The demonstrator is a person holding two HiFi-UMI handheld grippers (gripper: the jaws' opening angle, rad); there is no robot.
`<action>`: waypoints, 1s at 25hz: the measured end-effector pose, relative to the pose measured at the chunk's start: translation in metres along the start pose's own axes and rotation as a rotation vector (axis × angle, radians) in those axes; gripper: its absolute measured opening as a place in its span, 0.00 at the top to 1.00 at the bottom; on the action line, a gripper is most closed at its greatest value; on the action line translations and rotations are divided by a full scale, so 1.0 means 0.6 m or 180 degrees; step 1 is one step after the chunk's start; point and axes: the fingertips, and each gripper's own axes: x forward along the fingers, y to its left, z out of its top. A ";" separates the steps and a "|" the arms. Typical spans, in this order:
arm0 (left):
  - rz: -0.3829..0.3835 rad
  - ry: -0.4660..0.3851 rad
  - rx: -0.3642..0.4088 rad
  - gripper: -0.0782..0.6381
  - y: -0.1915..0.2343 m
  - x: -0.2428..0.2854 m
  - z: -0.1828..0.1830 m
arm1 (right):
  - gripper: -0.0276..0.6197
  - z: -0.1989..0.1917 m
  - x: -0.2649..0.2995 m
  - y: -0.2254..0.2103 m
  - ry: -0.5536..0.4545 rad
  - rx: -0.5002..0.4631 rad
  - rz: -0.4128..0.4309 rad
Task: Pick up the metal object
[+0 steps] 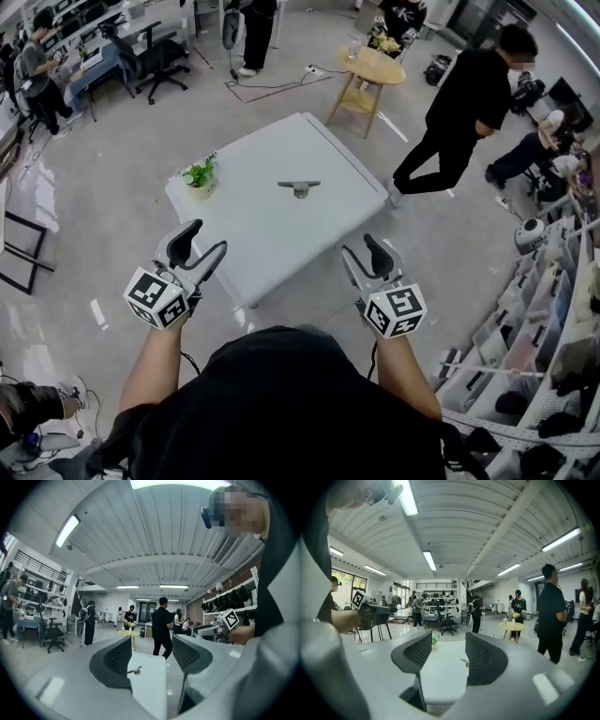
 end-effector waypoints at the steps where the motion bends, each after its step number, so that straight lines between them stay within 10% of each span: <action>1: 0.0006 0.0006 0.0002 0.34 0.000 -0.001 0.000 | 0.59 -0.001 0.001 -0.001 0.0002 0.0006 0.0003; 25: 0.0184 0.0097 0.0015 0.34 0.076 0.061 -0.006 | 0.59 0.007 0.112 -0.081 0.0012 -0.0028 0.0104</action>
